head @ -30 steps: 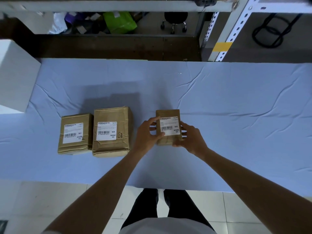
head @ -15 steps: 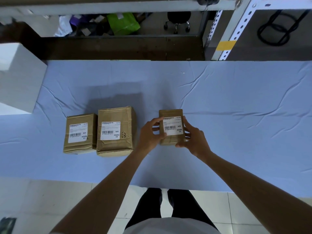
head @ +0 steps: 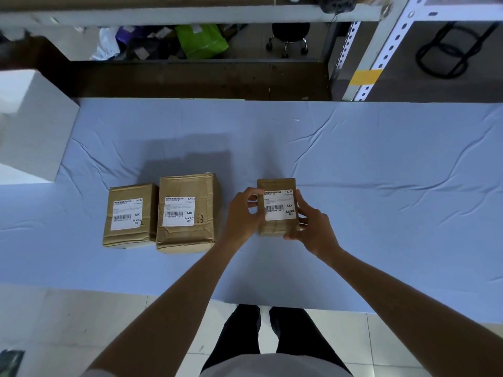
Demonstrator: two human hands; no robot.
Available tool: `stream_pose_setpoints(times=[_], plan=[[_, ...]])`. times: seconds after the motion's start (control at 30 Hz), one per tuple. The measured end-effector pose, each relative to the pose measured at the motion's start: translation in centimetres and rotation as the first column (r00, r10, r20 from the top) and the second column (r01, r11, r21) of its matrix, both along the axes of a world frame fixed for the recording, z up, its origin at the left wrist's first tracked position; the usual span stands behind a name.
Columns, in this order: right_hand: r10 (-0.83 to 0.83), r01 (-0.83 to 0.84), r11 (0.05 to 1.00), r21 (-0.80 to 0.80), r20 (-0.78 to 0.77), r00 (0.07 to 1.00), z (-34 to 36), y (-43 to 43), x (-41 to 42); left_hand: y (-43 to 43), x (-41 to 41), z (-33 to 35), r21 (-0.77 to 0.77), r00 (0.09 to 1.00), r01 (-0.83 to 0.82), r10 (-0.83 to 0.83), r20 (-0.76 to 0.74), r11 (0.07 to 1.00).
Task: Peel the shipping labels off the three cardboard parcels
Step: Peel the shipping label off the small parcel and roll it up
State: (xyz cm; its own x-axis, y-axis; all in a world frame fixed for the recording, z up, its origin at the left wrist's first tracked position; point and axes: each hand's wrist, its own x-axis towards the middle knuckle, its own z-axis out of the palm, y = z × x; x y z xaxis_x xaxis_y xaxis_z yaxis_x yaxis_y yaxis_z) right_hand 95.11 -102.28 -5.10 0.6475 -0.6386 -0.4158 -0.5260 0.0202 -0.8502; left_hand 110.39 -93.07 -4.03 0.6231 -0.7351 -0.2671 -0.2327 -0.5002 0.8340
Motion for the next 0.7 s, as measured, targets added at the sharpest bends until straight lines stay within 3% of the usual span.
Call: stream_pose_setpoints(times=[0.17, 0.7], plan=[[0.006, -0.006, 1.000, -0.010, -0.018, 1.000, -0.08, -0.08, 0.00, -0.53, -0.10, -0.17, -0.034, 0.996, -0.036, 0.039, 0.086, 0.999], [0.047, -0.049, 0.998, -0.049, -0.038, 0.998, -0.08, -0.25, 0.18, 0.25, -0.30, -0.49, 0.007, 1.000, -0.013, 0.013, 0.027, 1.000]])
